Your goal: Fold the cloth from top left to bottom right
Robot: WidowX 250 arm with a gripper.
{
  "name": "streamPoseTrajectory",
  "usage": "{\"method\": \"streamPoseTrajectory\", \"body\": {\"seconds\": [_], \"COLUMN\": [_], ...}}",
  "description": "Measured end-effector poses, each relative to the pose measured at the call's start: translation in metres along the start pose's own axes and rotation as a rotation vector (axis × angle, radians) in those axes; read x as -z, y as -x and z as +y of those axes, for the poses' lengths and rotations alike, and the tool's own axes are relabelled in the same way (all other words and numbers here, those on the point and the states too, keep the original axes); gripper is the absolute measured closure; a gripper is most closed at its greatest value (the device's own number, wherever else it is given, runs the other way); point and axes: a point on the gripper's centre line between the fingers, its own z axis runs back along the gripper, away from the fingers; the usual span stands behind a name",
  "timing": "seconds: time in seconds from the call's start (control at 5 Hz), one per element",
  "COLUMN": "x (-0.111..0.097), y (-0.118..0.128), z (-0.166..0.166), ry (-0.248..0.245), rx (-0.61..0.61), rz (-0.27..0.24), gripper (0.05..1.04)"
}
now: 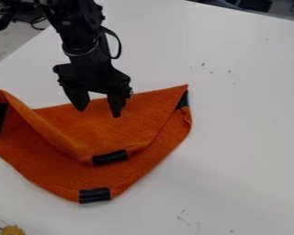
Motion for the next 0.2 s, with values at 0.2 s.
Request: {"method": "streamPoseTrajectory", "body": {"seconds": [0.2], "x": [-0.0045], "y": [-0.0051], "z": [0.0034], "ry": [-0.025], "rx": [0.036], "rz": [0.009], "gripper": [0.075]}}
